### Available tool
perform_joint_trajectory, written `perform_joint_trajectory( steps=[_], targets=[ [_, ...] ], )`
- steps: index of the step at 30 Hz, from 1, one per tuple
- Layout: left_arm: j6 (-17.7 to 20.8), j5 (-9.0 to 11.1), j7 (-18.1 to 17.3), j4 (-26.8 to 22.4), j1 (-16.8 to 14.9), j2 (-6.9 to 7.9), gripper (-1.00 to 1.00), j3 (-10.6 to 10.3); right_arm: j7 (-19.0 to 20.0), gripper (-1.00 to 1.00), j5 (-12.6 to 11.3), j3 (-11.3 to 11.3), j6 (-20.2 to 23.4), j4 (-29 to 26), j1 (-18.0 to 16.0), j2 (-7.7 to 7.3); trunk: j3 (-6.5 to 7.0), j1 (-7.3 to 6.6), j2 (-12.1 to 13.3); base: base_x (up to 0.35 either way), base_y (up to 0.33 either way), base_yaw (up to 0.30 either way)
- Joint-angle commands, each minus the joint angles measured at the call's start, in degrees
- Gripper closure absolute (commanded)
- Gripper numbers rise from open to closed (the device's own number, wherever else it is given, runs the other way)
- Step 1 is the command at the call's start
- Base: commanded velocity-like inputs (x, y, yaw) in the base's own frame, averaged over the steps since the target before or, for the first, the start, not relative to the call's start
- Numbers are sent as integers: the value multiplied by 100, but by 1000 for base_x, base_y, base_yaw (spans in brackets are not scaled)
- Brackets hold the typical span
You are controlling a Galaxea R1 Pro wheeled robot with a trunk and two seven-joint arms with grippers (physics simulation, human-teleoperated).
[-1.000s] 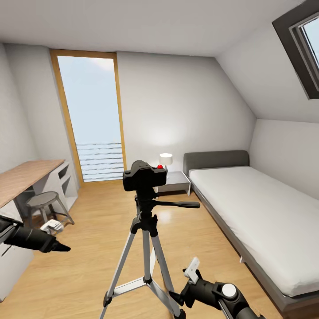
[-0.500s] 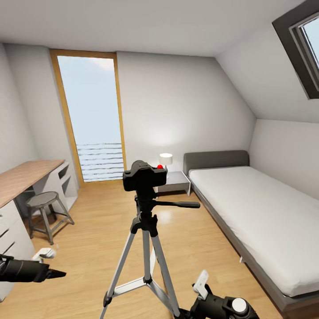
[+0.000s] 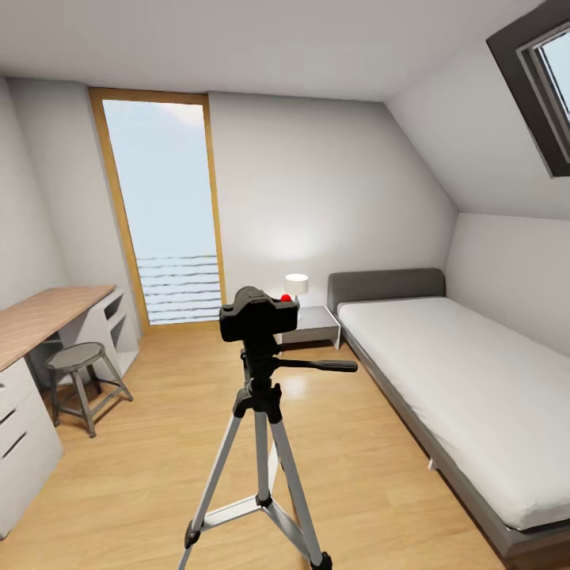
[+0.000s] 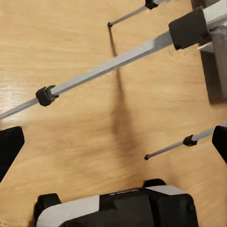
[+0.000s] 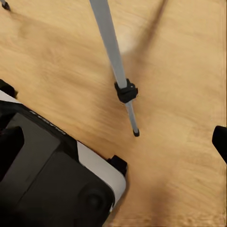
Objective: Attach the digital camera to the camera tripod in the bedroom.
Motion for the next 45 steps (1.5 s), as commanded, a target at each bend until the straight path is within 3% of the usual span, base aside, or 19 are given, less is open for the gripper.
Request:
perform_joint_trajectory(
  steps=[1,4,9,10,11,12,16,19,20,24,29,45],
  targets=[
    [-66,153,102,68,133,-104,-100,-6,-151,-100,41,7,-11,211,-3,1,-10,3,-10,0,0,0],
    [-178,276,431,165,380,-321,-100,-11,-470,-100,28,1,-91,646,-2,11,-10,3,-10,0,0,0],
    [-310,406,1749,281,953,-901,-100,-41,-1113,-100,21,19,-381,1652,-1,34,-10,3,-10,0,0,0],
    [-310,406,1749,281,953,-901,-100,-41,-1113,-100,21,19,-381,1652,-1,34,-10,3,-10,0,0,0],
    [-334,427,2399,301,1129,-1170,-100,-53,-1263,-100,33,32,-482,1944,1,38,-10,3,-10,0,0,0],
    [-334,427,2399,301,1129,-1170,-100,-53,-1263,-100,33,32,-482,1944,1,38,-10,3,-10,0,0,0],
    [-362,461,3722,315,1369,-1684,-100,-63,-1421,-100,43,52,-580,2454,10,61,-10,3,-10,0,0,0],
    [-373,470,4485,311,1451,-2052,-100,-64,-1475,-100,44,60,-624,2723,14,92,-10,3,-10,0,0,0],
    [-373,470,4485,311,1451,-2052,-100,-64,-1475,-100,44,60,-624,2723,14,92,-10,3,-10,0,0,0],
    [-386,479,5039,306,1500,-2398,-100,-65,-1508,-100,32,71,-651,2891,16,117,-10,3,-10,0,0,0],
    [-392,487,5313,303,1527,-2552,-100,-62,-1524,-100,26,78,-669,2970,13,129,-10,3,-10,0,0,0],
    [-403,487,5488,302,1539,-2597,-100,-61,-1531,-100,15,75,-675,3006,11,135,-10,3,-10,0,0,0]
  ],
)
